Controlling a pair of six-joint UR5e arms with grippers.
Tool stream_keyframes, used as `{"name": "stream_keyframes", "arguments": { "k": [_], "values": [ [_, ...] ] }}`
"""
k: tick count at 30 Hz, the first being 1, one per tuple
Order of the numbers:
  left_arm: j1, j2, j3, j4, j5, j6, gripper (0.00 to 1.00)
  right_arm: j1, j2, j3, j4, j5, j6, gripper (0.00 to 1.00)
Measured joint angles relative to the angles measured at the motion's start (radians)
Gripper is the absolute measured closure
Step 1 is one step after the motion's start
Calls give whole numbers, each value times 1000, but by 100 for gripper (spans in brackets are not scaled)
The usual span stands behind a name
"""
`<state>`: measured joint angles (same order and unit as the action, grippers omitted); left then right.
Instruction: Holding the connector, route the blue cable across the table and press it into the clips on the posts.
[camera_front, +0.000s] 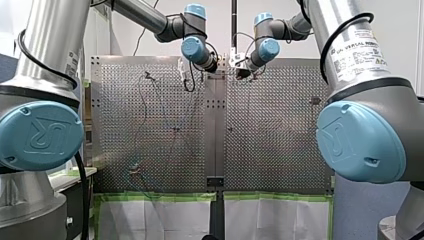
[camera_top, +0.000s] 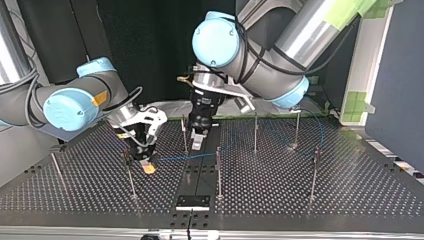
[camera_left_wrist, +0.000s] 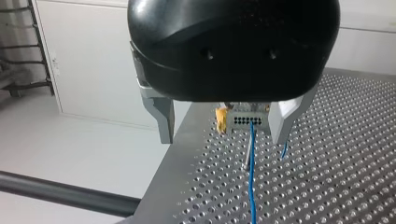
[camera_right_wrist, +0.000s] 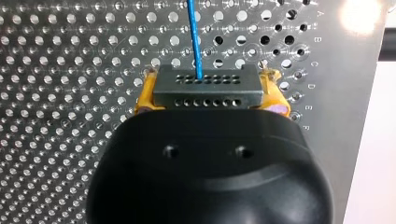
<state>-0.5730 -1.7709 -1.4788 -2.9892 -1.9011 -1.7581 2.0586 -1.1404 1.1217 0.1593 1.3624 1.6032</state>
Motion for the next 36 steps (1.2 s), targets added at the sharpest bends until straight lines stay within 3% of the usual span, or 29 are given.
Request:
{"name": "stream_keyframes", "arguments": {
  "k": [30, 36],
  "values": [
    [4, -261, 263, -53, -37, 12, 0, -1, 0, 0, 0, -2, 3, 100],
    [18, -275, 317, -56, -36, 12, 0, -1, 0, -1, 0, -2, 3, 100]
  ]
}}
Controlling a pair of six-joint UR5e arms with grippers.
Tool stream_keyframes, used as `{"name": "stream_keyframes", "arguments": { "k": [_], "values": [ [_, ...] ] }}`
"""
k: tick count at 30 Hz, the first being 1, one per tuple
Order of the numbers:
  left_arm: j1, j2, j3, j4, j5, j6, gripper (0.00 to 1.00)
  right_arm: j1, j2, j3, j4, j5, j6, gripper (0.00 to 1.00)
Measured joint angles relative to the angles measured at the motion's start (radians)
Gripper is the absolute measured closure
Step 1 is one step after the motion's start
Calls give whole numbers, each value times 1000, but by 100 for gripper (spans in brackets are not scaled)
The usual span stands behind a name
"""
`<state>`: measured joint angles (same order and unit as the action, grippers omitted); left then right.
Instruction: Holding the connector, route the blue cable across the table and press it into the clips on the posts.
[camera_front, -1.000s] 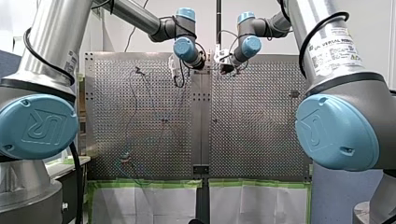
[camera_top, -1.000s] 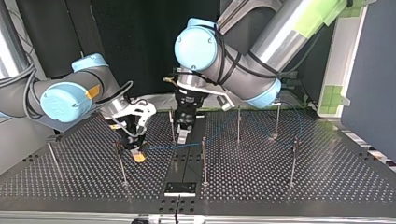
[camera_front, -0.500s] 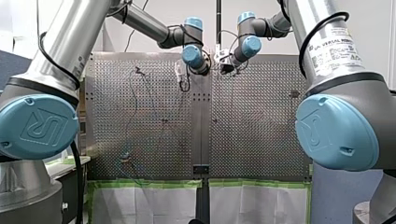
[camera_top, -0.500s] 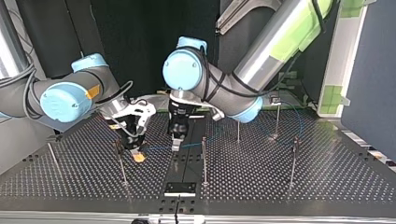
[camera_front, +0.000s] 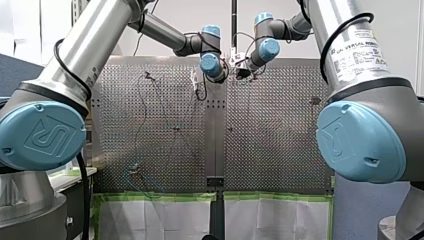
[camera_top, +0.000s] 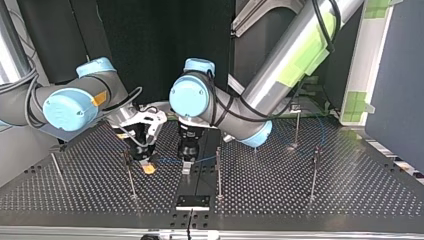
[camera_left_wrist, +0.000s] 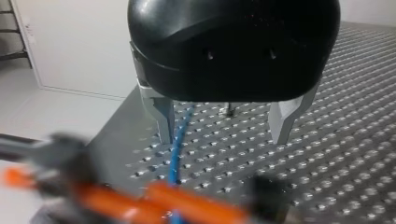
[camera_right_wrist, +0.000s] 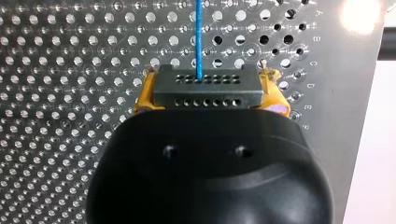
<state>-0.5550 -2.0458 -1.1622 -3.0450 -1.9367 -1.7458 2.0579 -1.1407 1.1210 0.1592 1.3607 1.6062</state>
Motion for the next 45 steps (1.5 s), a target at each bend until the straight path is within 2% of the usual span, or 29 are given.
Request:
{"name": "stream_keyframes", "arguments": {
  "k": [10, 11, 12, 13, 14, 15, 16, 17, 18, 19, 20, 21, 22, 28, 33, 39, 45],
  "values": [
    [3, -1, 13, -25, -15, 1, 0, 0, 0, 1, 0, -3, 2, 100],
    [1, -1, 13, -28, -21, 2, 7, 0, 0, 1, 0, -3, 2, 100],
    [-1, -1, 13, -32, -29, 5, 7, 0, 0, 1, 0, -3, 2, 100],
    [-2, -1, 14, -34, -36, 7, 17, 0, 0, 1, 0, -3, 2, 100],
    [-4, -1, 14, -37, -43, 10, 33, 0, 0, 1, 0, -3, 2, 100],
    [-6, -1, 14, -39, -53, 15, 33, 0, 0, 1, 0, -3, 2, 100],
    [-7, -1, 14, -42, -60, 19, 51, 0, 0, 1, 0, -3, 2, 100],
    [-8, -1, 14, -44, -66, 23, 65, 0, 0, 1, 0, -3, 2, 100],
    [-9, -1, 14, -49, -76, 28, 65, 0, 0, 1, 0, -3, 2, 100],
    [-10, -1, 14, -53, -83, 30, 86, 0, 0, 1, 0, -3, 3, 100],
    [-11, -1, 14, -57, -90, 32, 93, 0, 0, 1, 1, -3, 3, 100],
    [-12, -1, 14, -62, -99, 33, 93, 0, 0, 1, 1, -3, 3, 100],
    [-13, -1, 14, -66, -106, 34, 100, 0, 0, 1, 1, -3, 3, 100],
    [-25, -1, 11, -86, -159, 27, 100, 0, 0, 1, 2, -4, 4, 100],
    [-36, 0, -15, -87, -203, 23, 100, 4, 0, 3, 4, -5, 5, 100],
    [-53, 1, -60, -55, -244, 23, 100, 8, 0, 27, 5, -3, 3, 100],
    [-68, 1, -115, 0, -251, 5, 100, 7, 0, 79, 1, 2, -2, 100]
  ]
}}
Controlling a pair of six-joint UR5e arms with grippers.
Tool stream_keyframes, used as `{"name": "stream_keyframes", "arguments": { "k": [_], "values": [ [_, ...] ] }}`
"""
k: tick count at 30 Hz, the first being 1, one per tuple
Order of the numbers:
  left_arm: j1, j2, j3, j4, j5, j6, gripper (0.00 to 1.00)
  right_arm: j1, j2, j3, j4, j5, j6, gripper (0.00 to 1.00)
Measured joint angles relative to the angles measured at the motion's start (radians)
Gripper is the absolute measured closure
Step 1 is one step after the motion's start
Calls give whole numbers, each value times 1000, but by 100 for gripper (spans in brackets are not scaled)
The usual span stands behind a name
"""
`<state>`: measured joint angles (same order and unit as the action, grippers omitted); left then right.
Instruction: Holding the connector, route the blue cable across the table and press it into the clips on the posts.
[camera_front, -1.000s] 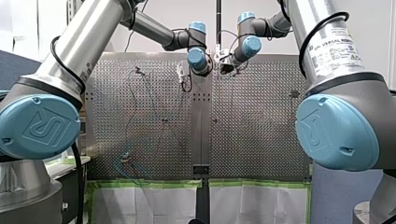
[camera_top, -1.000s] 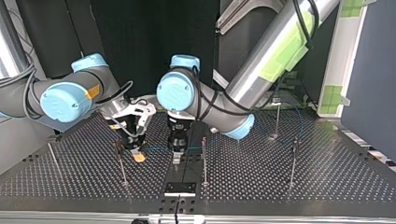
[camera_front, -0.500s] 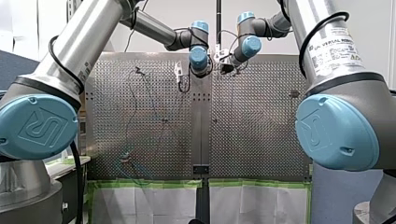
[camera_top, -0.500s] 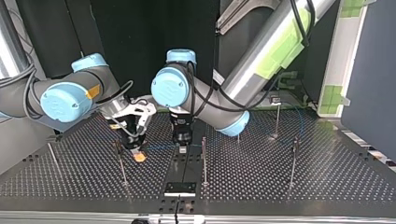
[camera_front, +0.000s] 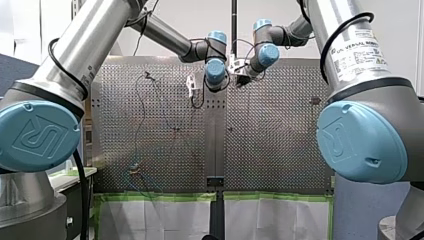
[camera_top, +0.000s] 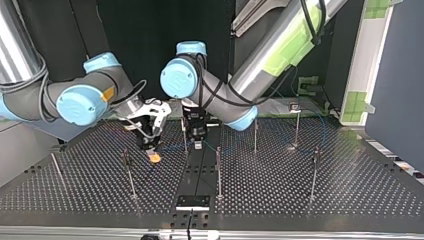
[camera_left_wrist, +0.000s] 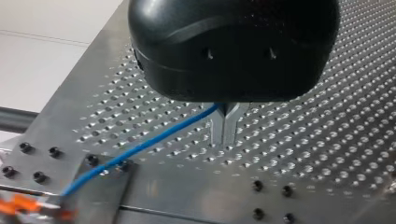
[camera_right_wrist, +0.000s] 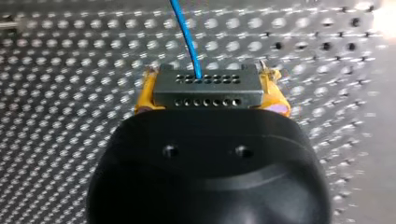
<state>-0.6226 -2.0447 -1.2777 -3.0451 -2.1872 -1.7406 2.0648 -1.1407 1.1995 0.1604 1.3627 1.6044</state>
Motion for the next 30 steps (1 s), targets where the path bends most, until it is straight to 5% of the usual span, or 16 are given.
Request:
{"name": "stream_keyframes", "arguments": {
  "k": [11, 17, 30],
  "values": [
    [-4, -1, -90, 89, 14, -13, 100, -7, 1, 105, -8, 16, -7, 100],
    [1, -11, -143, 143, 61, -7, 100, -10, 1, 154, -24, 39, -26, 100],
    [9, -101, -251, 251, 160, -22, 100, -29, 3, 258, -109, 50, -25, 100]
  ]
}}
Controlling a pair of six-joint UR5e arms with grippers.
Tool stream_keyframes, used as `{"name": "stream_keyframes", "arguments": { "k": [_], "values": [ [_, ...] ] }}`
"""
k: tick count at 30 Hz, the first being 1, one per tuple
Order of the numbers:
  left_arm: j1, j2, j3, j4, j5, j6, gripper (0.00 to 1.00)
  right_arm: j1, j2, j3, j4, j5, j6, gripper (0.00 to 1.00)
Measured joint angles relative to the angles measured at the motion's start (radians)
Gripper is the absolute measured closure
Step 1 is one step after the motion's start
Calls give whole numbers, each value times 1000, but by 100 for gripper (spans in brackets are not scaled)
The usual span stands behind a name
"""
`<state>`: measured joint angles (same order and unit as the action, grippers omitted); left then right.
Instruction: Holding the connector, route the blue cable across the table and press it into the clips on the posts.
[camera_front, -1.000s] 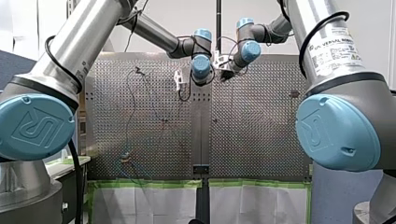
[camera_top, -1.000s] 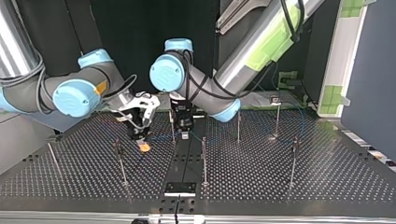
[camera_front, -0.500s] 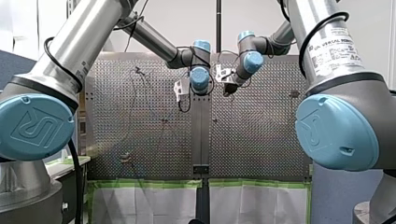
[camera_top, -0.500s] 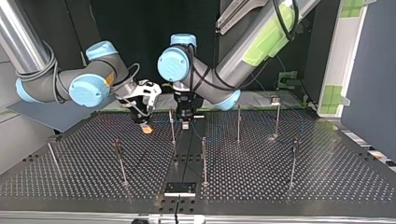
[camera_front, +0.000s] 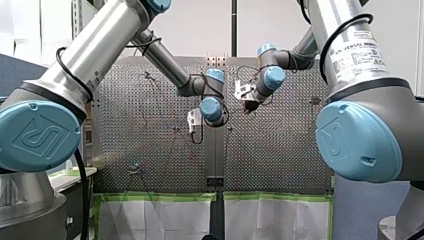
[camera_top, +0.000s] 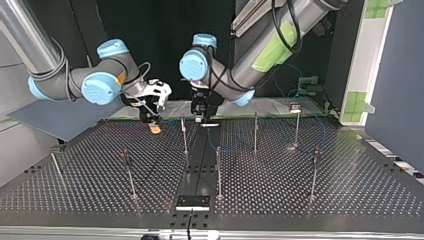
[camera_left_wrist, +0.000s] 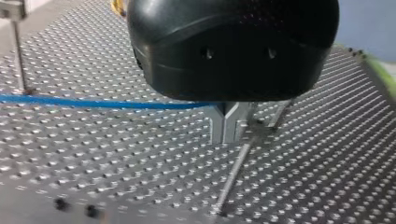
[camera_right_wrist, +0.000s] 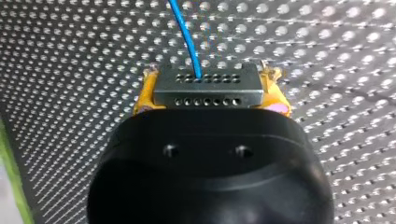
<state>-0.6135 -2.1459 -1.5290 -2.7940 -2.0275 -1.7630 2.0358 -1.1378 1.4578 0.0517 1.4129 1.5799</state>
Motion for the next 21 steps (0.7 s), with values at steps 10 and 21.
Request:
{"name": "stream_keyframes", "arguments": {
  "k": [10, 21],
  "values": [
    [1, -8, -86, 86, 26, -4, 100, -6, 4, 55, -34, 8, 8, 100],
    [4, -8, -157, 163, 42, -5, 100, -18, 10, 97, -72, 12, 18, 100]
  ]
}}
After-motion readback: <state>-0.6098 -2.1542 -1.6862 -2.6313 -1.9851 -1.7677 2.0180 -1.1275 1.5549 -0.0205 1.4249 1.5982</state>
